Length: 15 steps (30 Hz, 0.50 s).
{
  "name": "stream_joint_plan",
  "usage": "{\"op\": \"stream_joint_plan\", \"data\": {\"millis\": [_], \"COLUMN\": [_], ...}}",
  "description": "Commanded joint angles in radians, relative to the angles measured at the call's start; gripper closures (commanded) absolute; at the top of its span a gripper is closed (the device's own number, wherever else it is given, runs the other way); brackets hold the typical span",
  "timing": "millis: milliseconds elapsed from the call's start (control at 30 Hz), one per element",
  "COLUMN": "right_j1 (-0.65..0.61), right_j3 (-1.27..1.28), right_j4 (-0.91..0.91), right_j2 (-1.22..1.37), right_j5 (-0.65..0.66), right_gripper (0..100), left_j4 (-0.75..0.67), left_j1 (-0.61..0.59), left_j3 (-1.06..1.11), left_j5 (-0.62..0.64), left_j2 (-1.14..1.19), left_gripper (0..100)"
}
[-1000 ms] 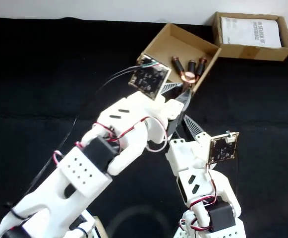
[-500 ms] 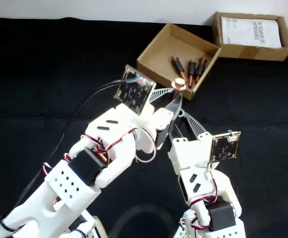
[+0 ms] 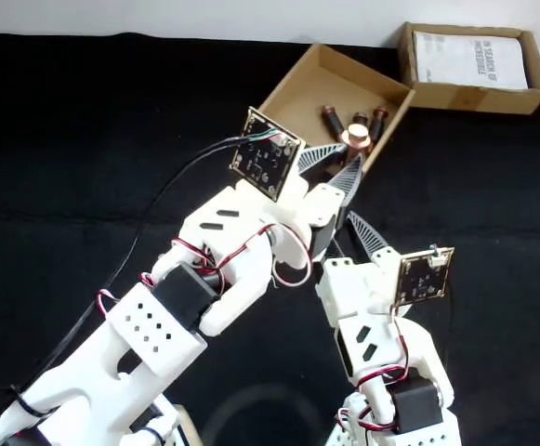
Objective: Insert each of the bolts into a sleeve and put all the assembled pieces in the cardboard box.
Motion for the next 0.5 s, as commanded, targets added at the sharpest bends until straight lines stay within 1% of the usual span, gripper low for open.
{"op": "stream_joint_plan", "data": {"millis": [0,467], "right_j1": [0.01,0.01], "right_j3": [-0.015,-0.015], "right_j4": [-0.021,-0.021], "right_j2": [0.002,0.002], "right_j5": [-0.003,-0.003], "right_gripper": [99.1,99.1], "left_j4": [-0.028,-0.029], "left_j1": [0.005,0.007], "left_j3": [-0.054,0.074], "left_j5": [-0.008,0.002], "left_j2": [0.001,-0.007], "left_gripper": [99,99]}}
